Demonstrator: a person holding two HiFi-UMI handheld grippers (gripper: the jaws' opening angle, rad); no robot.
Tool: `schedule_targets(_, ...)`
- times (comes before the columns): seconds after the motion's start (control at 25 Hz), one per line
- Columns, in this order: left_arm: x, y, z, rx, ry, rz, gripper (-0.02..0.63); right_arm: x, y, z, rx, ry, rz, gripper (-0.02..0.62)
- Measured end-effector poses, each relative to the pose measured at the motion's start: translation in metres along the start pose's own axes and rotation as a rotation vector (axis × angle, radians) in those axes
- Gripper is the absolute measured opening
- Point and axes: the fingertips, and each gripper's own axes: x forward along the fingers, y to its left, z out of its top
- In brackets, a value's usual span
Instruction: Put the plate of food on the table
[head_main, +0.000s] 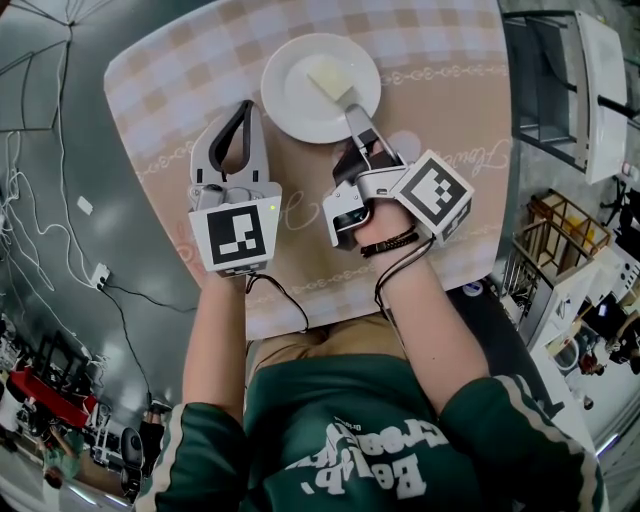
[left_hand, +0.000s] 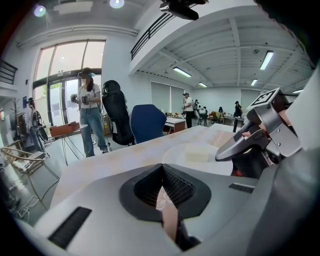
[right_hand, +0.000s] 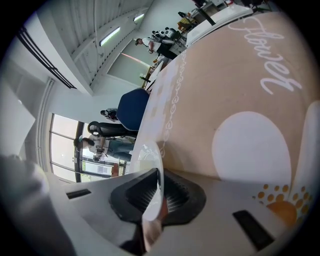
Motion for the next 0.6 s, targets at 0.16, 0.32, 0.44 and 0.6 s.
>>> schedule_targets(0.16,-0.001,0.0006,-0.0008,-0.002,0.001,0.001,0.008,-0.0022,-0.0022,-0.0024,-0.006,0.008,-0.017,0.025)
schedule_targets(0.32,-0.002,-0.0001,0.0015,-0.01,-0.015,-0.008,0.009,-0.0018,-0.0004,-0.0044,-0.021,0.014,-0.016,0.026)
schedule_targets(0.44,-0.0044,0.0002,0.0039,-0.007,-0.022,-0.009,0.008,-0.0032,0.0014,-0.0063,-0.081,0.021,-0.046,0.028)
schedule_targets(0.6,-0.0064,-0.0007,0.0083,-0.007,-0.035,-0.014,0.009,-0.0055,0.0051,-0.0088,-0.121,0.025,-0.05,0.032)
